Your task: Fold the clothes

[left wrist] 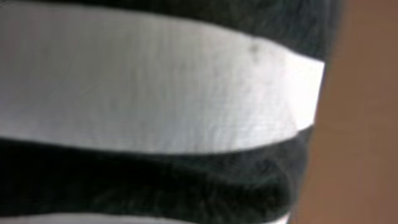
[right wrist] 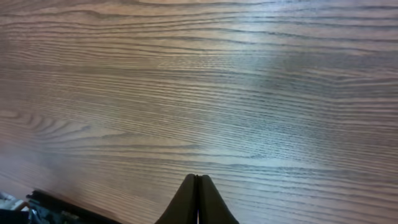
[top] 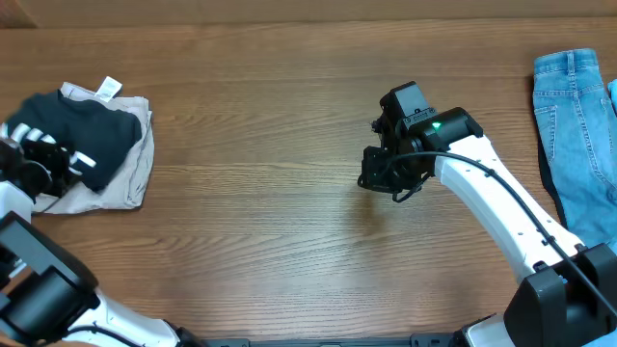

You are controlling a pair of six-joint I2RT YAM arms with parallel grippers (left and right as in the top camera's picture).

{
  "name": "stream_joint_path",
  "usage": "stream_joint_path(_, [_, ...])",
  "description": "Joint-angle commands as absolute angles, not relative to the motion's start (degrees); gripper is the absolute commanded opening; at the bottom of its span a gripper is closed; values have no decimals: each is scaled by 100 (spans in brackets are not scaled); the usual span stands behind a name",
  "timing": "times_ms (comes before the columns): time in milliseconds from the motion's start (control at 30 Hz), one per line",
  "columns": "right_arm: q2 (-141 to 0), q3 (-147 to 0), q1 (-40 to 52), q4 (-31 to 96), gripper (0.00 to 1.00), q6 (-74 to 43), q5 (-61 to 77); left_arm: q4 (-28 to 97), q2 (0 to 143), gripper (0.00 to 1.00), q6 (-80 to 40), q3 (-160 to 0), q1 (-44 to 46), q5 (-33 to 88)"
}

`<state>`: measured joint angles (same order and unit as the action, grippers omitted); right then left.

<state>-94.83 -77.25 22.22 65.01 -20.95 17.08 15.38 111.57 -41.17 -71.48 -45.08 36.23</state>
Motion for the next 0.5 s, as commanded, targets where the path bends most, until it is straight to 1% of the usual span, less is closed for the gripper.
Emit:
stream_joint_path(0, [-9450,-7776,2209,6486,4,-2056,1653,1855,11306,4,-3981,-7037,-4517,3841])
stream_joint_path(33, [-9450,-7776,2211,6488,4,-2056,1656,1975,11303,6,-3986,-7032,-4534,3852])
stream_joint_path(67, [-9450,-7776,2211,6488,4,-2053,1656,2036,11303,16,-3986,-7032,-4552,3959])
stream_joint_path(100, [-9450,-7776,2211,6490,4,-2053,1656,2112,11288,31,-4001,-7032,-4582,4132])
stream_joint_path(133, [-9450,-7776,2211,6499,4,-2053,1656,2169,11271,49,-4080,-7032,-4619,4318])
stream_joint_path(167, [-9450,-7776,2211,6508,4,-2053,1656,2200,11238,59,-4174,-7032,-4665,4563])
stream_joint_path(200, [-9450,-7776,2211,6514,4,-2051,1656,2202,11216,63,-4239,-7035,-4698,4742])
stream_joint_path(267, [-9450,-7776,2211,6519,4,-2051,1656,2217,11041,78,-4259,-7035,-4816,5199])
stream_joint_path(300, [-9450,-7776,2211,6519,4,-2051,1656,2272,10892,79,-4202,-7035,-4895,5339])
stream_joint_path(333, [-9450,-7776,2211,6519,4,-2051,1656,2355,10739,87,-4112,-7035,-4971,5400])
stream_joint_path(400, [-9450,-7776,2211,6514,4,-2049,1656,2650,10296,94,-3990,-7035,-5162,5439])
stream_joint_path(433, [-9450,-7776,2211,6512,4,-2038,1656,2738,10018,100,-3872,-7035,-5275,5555])
stream_joint_path(467, [-9450,-7776,2209,6508,4,-1977,1658,2832,9784,100,-3800,-7035,-5367,5666])
